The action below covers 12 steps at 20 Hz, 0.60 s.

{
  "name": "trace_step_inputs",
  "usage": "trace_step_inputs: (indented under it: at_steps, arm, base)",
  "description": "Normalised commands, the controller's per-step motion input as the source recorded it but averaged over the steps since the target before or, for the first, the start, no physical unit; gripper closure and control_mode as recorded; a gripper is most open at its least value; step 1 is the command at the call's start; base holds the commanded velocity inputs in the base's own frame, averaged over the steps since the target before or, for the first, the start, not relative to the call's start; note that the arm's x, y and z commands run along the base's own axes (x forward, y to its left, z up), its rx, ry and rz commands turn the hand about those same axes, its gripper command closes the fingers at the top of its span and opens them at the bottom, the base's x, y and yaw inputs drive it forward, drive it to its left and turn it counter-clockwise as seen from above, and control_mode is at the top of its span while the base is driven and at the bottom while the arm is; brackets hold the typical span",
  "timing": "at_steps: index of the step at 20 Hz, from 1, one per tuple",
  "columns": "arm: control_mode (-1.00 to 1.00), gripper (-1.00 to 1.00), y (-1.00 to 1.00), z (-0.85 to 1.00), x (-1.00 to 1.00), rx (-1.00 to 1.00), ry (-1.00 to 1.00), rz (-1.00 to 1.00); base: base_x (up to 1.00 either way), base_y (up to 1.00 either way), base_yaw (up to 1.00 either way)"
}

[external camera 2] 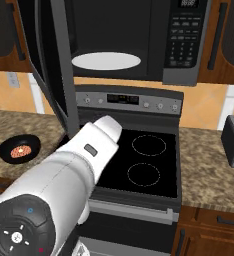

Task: Open the microwave, place the bowl with waffle inside the microwave, then close the microwave door and turn it on.

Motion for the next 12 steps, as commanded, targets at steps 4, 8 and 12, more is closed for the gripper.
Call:
trace_step_inputs:
  at_steps: [4,8,12]
  arm:
    - [-1.0,-1.0,-0.08,-0.38,0.72,0.0,-0.26,0.14]
    - [-1.0,-1.0,0.0,-0.25,0.67,0.0,-0.35,0.24]
    - [-1.0,-1.0,0.0,0.0,0.74,0.0,-0.14,0.28]
  base:
    - [0.0,0.0,0.0]
    - [0.0,0.0,0.0]
    - [0.0,0.0,0.0]
